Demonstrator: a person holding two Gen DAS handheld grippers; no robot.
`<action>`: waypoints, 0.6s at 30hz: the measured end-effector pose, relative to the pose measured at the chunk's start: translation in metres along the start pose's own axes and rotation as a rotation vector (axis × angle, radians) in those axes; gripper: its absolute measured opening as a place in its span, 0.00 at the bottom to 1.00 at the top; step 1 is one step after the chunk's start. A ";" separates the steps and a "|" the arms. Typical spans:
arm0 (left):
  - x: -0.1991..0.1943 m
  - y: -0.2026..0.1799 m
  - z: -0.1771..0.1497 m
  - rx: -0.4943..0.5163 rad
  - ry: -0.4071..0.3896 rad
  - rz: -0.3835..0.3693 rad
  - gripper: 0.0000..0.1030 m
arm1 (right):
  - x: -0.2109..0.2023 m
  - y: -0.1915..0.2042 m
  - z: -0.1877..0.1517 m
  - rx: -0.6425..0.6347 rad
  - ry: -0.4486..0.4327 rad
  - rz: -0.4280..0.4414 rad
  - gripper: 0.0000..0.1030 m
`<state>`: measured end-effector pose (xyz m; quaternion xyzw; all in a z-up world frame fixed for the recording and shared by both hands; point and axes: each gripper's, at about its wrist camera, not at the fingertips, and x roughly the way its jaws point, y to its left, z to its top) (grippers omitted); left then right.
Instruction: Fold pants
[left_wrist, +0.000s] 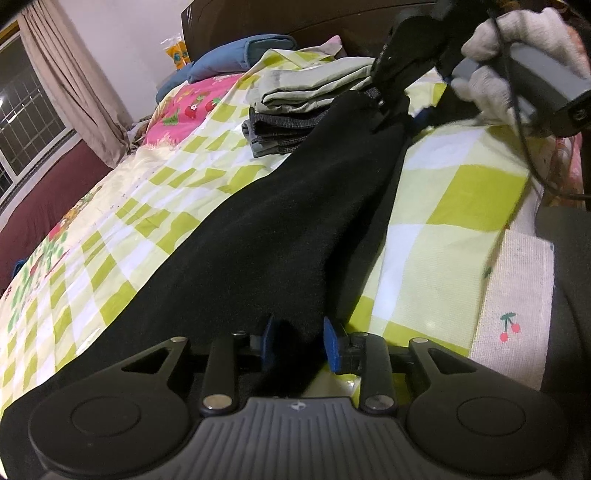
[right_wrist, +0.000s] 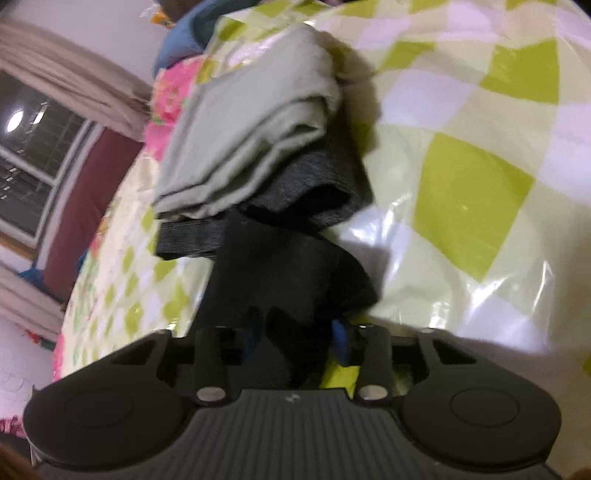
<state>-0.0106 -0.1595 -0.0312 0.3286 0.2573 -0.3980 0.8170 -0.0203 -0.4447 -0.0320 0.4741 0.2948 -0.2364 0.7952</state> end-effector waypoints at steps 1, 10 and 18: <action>0.000 0.000 0.000 -0.003 0.000 -0.002 0.43 | -0.007 -0.001 -0.002 -0.003 -0.003 0.037 0.13; 0.000 0.002 -0.001 -0.001 0.000 -0.005 0.44 | -0.019 -0.025 -0.009 0.084 -0.037 0.106 0.17; 0.000 0.001 0.000 0.005 0.001 0.002 0.44 | -0.002 -0.024 -0.011 0.094 -0.049 0.072 0.28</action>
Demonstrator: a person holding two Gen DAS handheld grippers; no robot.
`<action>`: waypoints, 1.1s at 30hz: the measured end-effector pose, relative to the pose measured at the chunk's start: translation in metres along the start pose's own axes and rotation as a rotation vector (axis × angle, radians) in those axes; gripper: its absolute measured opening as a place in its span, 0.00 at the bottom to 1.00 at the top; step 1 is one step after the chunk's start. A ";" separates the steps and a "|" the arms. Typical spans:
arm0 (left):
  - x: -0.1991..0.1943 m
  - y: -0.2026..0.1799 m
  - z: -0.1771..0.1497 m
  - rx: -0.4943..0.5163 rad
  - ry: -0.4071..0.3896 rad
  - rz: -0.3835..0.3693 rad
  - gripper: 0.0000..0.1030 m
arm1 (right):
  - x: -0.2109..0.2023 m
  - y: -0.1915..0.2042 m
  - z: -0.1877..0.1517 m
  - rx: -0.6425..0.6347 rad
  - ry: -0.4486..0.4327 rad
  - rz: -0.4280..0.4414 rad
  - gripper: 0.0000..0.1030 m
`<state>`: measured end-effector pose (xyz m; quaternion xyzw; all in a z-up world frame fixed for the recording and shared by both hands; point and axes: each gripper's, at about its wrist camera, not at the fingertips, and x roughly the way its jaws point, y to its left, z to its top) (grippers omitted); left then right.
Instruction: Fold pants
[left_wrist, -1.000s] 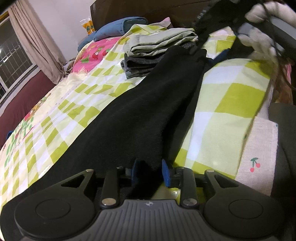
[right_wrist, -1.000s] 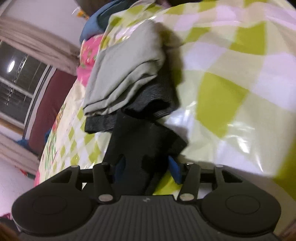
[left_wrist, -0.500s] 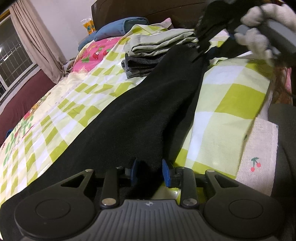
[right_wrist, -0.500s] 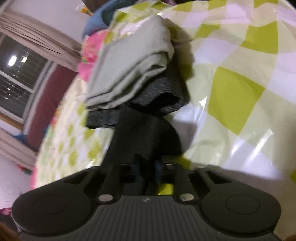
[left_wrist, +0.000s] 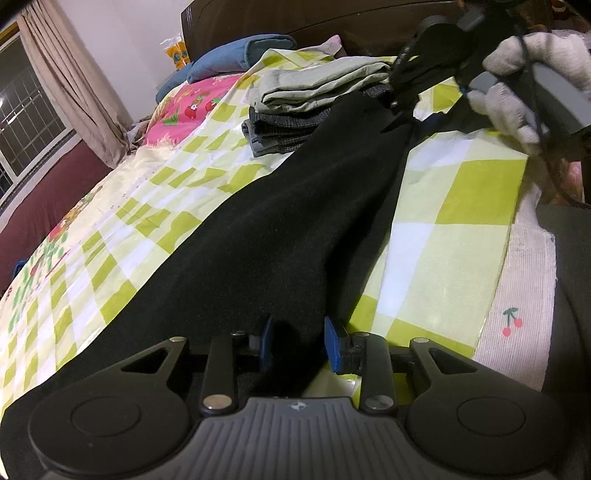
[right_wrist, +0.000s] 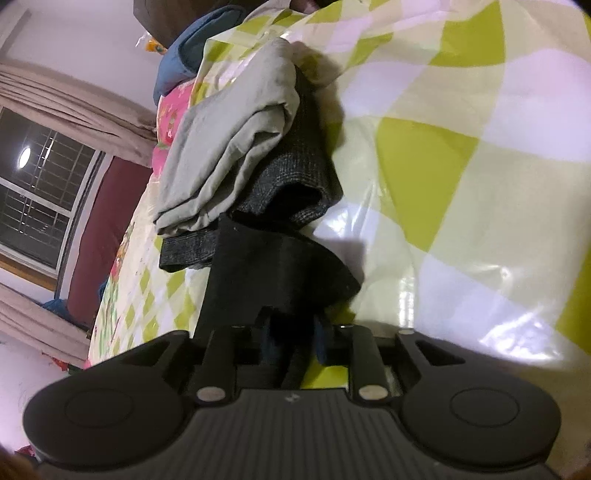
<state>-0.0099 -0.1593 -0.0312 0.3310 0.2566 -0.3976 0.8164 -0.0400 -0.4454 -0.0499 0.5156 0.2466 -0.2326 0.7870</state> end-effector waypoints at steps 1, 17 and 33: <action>0.000 0.000 0.000 0.002 0.001 0.002 0.44 | 0.001 0.004 0.000 -0.017 0.002 0.002 0.30; -0.009 -0.003 0.006 -0.046 0.016 -0.088 0.53 | -0.034 -0.043 0.014 0.171 0.002 0.116 0.08; -0.055 0.074 -0.055 -0.310 0.021 0.095 0.58 | -0.074 0.136 -0.045 -0.358 0.032 0.314 0.08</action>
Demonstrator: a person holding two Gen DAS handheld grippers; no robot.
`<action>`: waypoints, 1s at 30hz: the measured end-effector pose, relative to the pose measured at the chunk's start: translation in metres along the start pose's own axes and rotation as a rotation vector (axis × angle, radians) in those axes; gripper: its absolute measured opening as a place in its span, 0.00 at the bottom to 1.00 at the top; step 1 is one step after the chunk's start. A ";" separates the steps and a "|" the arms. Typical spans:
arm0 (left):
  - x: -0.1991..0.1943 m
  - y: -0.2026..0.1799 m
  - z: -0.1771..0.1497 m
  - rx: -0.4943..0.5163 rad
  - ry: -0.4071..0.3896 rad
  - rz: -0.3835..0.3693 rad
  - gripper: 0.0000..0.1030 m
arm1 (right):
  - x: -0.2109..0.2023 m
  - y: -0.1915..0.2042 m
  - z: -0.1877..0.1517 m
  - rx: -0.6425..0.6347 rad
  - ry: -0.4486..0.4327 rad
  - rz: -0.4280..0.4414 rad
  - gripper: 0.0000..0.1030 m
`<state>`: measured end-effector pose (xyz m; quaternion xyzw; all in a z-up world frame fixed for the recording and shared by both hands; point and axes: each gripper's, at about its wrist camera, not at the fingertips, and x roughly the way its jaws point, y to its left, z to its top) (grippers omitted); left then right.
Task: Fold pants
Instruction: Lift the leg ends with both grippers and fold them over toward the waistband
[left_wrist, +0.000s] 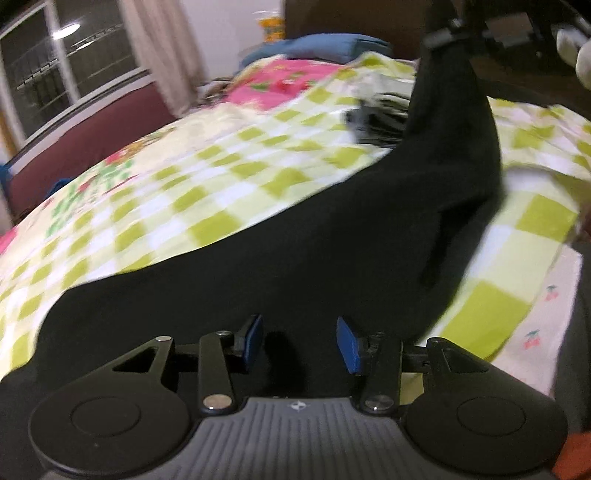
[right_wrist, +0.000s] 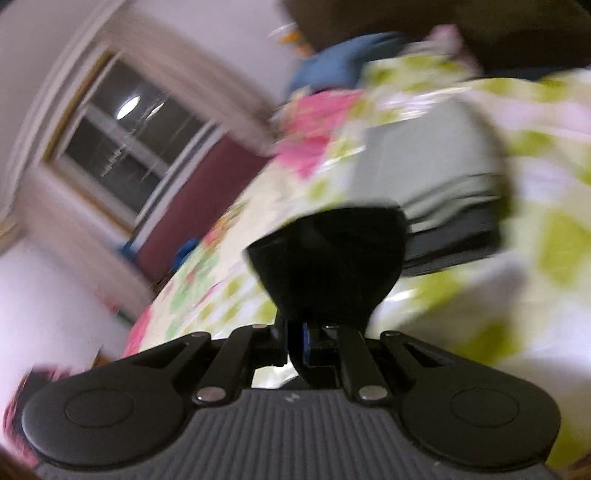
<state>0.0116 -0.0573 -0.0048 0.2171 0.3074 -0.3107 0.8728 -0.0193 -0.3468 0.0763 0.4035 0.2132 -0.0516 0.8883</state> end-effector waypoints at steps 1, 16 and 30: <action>-0.005 0.009 -0.004 -0.024 -0.004 0.014 0.58 | 0.011 0.020 -0.005 -0.033 0.026 0.030 0.08; -0.079 0.175 -0.102 -0.378 -0.057 0.357 0.58 | 0.202 0.309 -0.226 -0.578 0.544 0.351 0.08; -0.082 0.216 -0.163 -0.518 -0.034 0.392 0.58 | 0.212 0.361 -0.318 -0.817 0.543 0.365 0.08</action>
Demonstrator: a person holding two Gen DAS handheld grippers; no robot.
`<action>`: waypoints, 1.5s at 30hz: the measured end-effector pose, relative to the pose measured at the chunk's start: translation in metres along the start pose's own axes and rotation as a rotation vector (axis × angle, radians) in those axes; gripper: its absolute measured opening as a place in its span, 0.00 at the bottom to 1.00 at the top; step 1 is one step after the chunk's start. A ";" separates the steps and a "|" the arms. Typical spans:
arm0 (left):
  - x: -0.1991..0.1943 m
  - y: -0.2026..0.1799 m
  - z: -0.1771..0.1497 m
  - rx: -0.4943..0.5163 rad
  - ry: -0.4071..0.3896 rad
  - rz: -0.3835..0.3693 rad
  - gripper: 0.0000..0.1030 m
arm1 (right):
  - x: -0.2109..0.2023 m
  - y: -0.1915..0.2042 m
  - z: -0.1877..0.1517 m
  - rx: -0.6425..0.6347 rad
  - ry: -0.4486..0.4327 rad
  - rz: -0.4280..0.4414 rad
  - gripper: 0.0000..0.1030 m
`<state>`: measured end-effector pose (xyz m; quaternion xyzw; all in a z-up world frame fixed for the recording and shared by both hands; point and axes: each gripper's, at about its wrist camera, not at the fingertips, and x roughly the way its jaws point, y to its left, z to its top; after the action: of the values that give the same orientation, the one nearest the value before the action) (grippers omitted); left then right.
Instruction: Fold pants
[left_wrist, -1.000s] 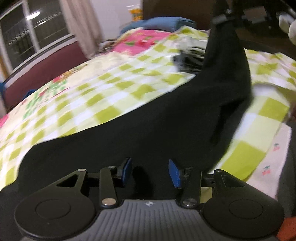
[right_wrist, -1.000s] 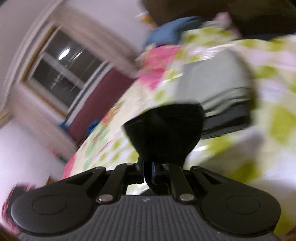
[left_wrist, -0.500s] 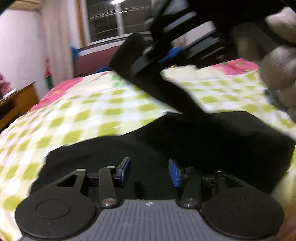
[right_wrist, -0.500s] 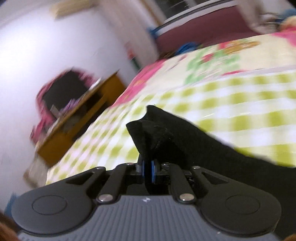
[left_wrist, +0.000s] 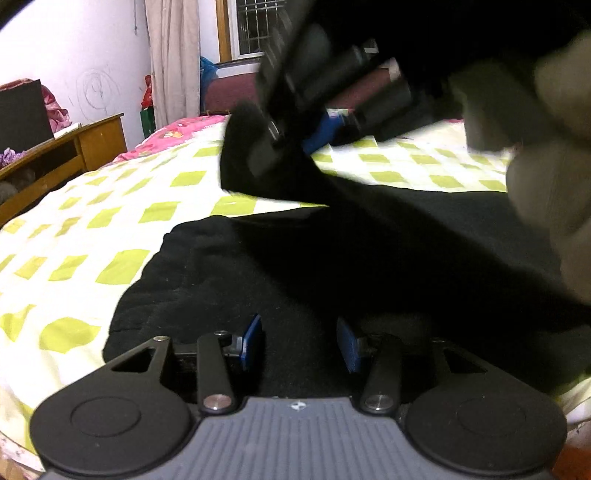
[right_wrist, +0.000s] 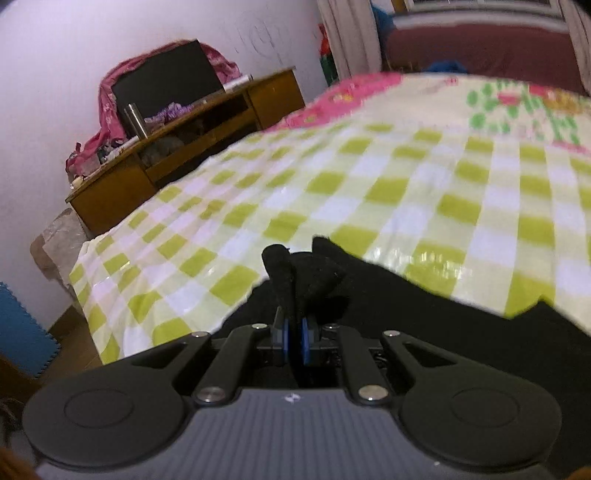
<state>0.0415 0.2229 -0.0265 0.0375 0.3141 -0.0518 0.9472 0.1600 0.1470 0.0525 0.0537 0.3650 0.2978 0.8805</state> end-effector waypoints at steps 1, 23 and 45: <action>0.001 0.002 -0.002 -0.005 -0.001 -0.004 0.58 | 0.002 0.006 0.003 -0.016 -0.011 0.006 0.08; -0.037 0.009 -0.032 -0.054 0.023 0.026 0.59 | 0.024 0.034 -0.032 -0.085 0.147 0.215 0.25; -0.006 -0.009 -0.001 0.091 0.055 0.109 0.68 | -0.124 -0.237 -0.116 0.590 0.036 -0.173 0.40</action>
<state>0.0346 0.2144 -0.0242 0.0991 0.3350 -0.0131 0.9369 0.1281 -0.1311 -0.0301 0.2704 0.4545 0.1040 0.8423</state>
